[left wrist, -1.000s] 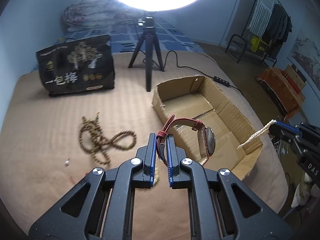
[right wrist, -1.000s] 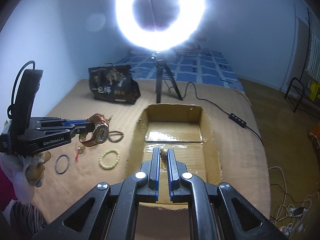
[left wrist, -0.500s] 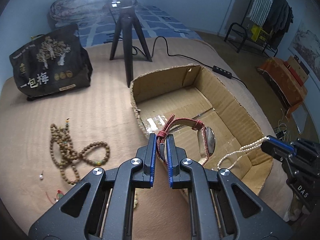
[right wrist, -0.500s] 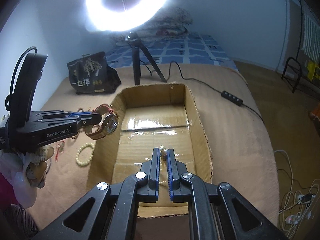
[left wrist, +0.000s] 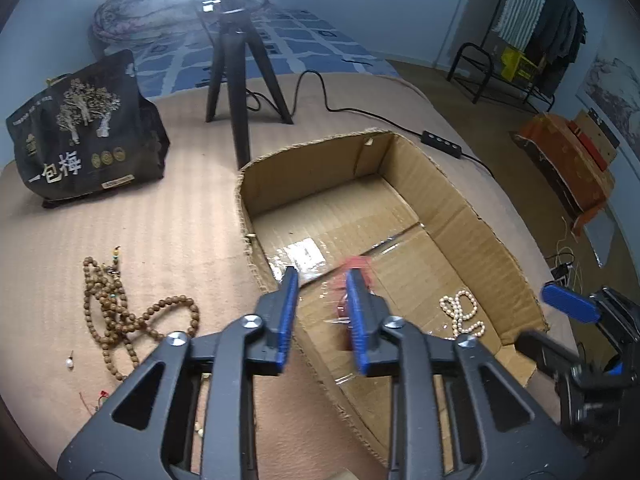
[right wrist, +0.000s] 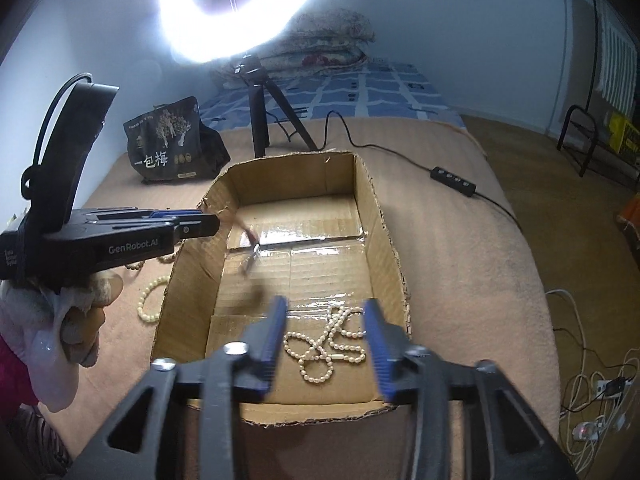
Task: Organize jewelry
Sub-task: 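Open right tool dropping the necklace in the box while left tool releases the watch, then move left tool to the blue bangle while right tool approaches the jade pendant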
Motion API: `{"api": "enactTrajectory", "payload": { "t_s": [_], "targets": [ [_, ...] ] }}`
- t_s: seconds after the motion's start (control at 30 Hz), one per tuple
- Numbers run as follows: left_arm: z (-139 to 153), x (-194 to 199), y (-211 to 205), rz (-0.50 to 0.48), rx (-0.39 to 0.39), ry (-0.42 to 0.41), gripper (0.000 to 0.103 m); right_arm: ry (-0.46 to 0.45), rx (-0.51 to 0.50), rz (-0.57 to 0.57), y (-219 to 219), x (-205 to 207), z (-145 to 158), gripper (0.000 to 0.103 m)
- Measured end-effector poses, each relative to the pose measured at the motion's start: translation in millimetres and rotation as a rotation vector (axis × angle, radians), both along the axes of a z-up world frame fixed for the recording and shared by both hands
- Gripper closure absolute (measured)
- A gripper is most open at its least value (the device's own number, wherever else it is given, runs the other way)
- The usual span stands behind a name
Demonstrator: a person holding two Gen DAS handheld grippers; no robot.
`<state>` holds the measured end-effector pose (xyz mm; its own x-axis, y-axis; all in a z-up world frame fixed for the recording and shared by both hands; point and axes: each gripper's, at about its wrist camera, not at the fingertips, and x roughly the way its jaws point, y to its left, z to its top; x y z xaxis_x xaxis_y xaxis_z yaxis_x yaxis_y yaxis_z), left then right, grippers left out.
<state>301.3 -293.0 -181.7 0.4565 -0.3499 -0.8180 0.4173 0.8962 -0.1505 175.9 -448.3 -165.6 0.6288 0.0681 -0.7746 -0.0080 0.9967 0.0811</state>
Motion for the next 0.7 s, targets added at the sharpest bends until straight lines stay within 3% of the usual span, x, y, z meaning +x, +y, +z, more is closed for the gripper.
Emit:
{"api": "enactTrajectory", "payload": {
  "t_s": [0.07,0.23,0.7],
  "targets": [
    [2.3,-0.5,3.2,0.008,0.002,-0.003,0.076,-0.011,-0.01,0.0,2.8,-2.2,2.9,0.029],
    [8.9,-3.2,14.6,0.024,0.003,-0.008,0.076,-0.02,-0.019,-0.005,8.2,-5.2,7.4,0.021],
    [45.0,-33.3,64.2,0.059,0.004,-0.063,0.076,-0.052,-0.04,0.009,40.7,-25.9,32.3,0.014]
  ]
}}
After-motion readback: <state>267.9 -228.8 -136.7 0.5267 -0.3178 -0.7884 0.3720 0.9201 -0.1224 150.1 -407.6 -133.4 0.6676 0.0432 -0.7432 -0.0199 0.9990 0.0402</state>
